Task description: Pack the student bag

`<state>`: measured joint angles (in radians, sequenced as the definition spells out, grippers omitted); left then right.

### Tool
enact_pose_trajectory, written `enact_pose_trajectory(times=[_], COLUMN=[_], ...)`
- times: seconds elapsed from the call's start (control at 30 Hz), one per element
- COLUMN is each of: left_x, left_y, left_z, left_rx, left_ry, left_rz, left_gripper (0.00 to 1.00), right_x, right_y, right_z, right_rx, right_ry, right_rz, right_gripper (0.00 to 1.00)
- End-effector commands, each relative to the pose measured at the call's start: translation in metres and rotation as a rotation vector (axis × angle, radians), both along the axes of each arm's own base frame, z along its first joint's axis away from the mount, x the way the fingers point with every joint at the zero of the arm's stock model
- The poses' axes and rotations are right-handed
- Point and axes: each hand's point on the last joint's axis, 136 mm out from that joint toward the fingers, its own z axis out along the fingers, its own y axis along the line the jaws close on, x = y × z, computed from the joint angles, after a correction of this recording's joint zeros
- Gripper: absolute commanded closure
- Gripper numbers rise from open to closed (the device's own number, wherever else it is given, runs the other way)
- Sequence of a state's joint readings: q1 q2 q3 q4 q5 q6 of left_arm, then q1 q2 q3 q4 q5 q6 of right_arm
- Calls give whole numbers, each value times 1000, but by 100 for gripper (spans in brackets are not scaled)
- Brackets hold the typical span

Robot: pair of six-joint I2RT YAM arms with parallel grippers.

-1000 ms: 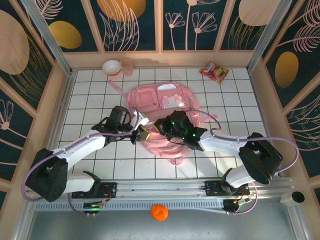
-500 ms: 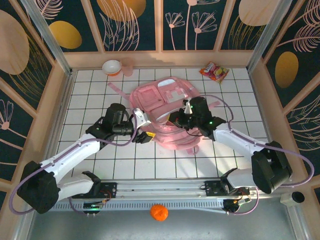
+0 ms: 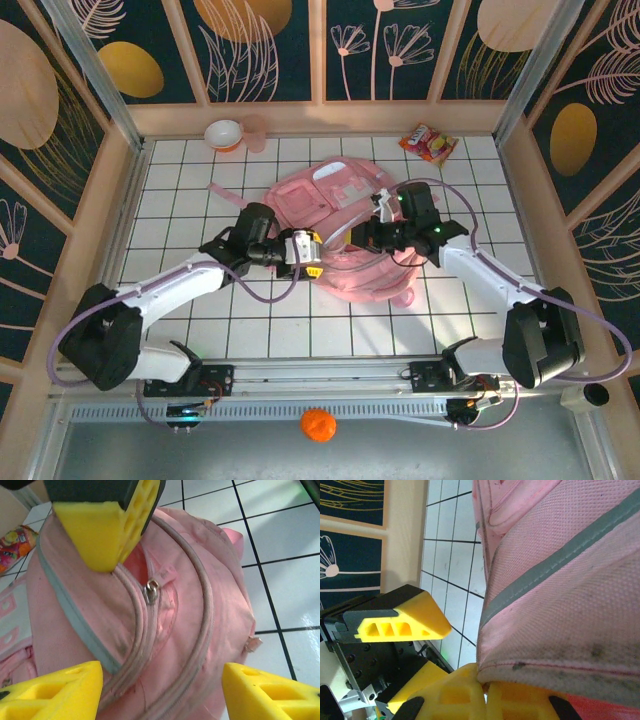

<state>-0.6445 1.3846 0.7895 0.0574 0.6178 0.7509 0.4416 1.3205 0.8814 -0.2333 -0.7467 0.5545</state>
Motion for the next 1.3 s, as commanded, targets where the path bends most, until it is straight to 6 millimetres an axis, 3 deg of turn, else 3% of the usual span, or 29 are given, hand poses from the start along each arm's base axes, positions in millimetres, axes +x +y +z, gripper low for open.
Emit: enact_pose_trajectory(times=[0.0,0.13,0.27,0.3,0.47,0.6,0.73,0.8,0.9,1.13,1.27], left_x=[18,25,20,18,13,13,13,10,1,5,14], left_y=[-22,-31,-34,-34,-37,-38,-35,-29,-20,-27,-33], left_z=[30,22,16,16,18,20,13,7,-4,-15,-36], left_rx=[-103,-90,-71,-73,-90,-92,-54,-16,24,41,79], left_ry=[-107,-31,51,64,121,132,123,70,-21,-129,-125], left_rz=[-14,-19,-42,-46,-60,-65,-61,-81,-132,-132,-105], left_gripper=[41,73,98,100,100,100,100,67,48,39,39], right_x=[-3,1,4,3,-14,-29,-24,-22,-21,-22,-24], right_y=[10,7,-17,-26,-44,-35,-34,-33,-35,-43,-44], right_z=[26,33,27,28,36,14,-2,1,8,15,18], right_rx=[56,36,-163,-218,-344,-389,-443,-420,-374,-318,-306], right_ry=[-63,-102,-211,-248,-374,-358,-359,-372,-376,-378,-383], right_rz=[91,85,-16,-51,-156,-126,-132,-139,-149,-179,-181], right_gripper=[100,100,65,60,59,59,58,57,56,56,56])
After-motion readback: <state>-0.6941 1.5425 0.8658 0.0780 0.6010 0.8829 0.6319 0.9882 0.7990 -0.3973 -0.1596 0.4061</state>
